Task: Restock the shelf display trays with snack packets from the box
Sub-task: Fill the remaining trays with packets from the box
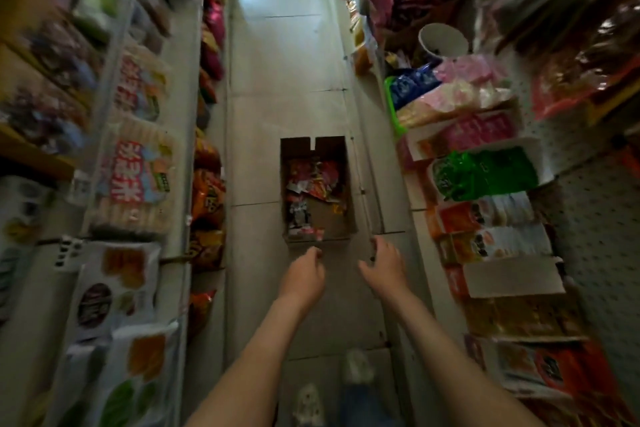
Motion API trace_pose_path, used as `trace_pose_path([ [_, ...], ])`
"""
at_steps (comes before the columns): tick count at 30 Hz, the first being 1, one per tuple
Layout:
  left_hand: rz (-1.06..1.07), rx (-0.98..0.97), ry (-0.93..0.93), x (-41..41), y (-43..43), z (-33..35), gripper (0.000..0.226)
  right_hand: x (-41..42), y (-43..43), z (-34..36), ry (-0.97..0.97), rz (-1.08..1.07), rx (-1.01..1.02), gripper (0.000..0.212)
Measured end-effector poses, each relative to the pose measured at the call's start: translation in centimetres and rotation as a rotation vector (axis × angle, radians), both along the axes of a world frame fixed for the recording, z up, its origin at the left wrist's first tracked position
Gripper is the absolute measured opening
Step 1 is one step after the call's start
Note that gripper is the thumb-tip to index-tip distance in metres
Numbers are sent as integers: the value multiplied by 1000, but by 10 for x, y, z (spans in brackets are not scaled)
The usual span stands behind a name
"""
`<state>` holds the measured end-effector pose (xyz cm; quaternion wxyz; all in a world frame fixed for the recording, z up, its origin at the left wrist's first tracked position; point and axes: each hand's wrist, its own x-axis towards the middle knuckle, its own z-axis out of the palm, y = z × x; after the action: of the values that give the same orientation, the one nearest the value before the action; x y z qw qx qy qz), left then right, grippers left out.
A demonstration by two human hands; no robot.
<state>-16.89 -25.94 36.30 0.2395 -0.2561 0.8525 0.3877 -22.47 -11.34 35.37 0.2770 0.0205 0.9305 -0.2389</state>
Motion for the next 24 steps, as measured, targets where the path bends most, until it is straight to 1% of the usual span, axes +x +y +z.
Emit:
trace_pose_path([
  [3,83,10,-47,-28,-31,-23,38,-28,-22,-23,-102,-44,-124,65],
  [7,142,-17,-62,-92,-69,-68,37,-92,-49,-74,-185,-78,-199,75],
  [11,286,18,-76,-175,-98,-142,39,-176,-79,-144,-219,-74,-218,79],
  [14,345,68,-111,-233,-113,-226,42,-236,-103,-226,-196,-46,-169,79],
  [15,365,82,-123,-247,-117,-239,42,-251,-111,-239,-192,-60,-140,79],
  [17,394,109,-151,-269,-121,-297,43,-274,-129,-298,-202,-52,-107,79],
  [19,415,122,-182,-286,-126,-341,46,-291,-145,-346,-222,-20,-87,85],
  [22,505,151,-211,-308,-137,-418,49,-318,-170,-429,-243,5,-16,99],
  [24,516,160,-235,-320,-139,-457,52,-336,-181,-468,-254,19,26,107],
])
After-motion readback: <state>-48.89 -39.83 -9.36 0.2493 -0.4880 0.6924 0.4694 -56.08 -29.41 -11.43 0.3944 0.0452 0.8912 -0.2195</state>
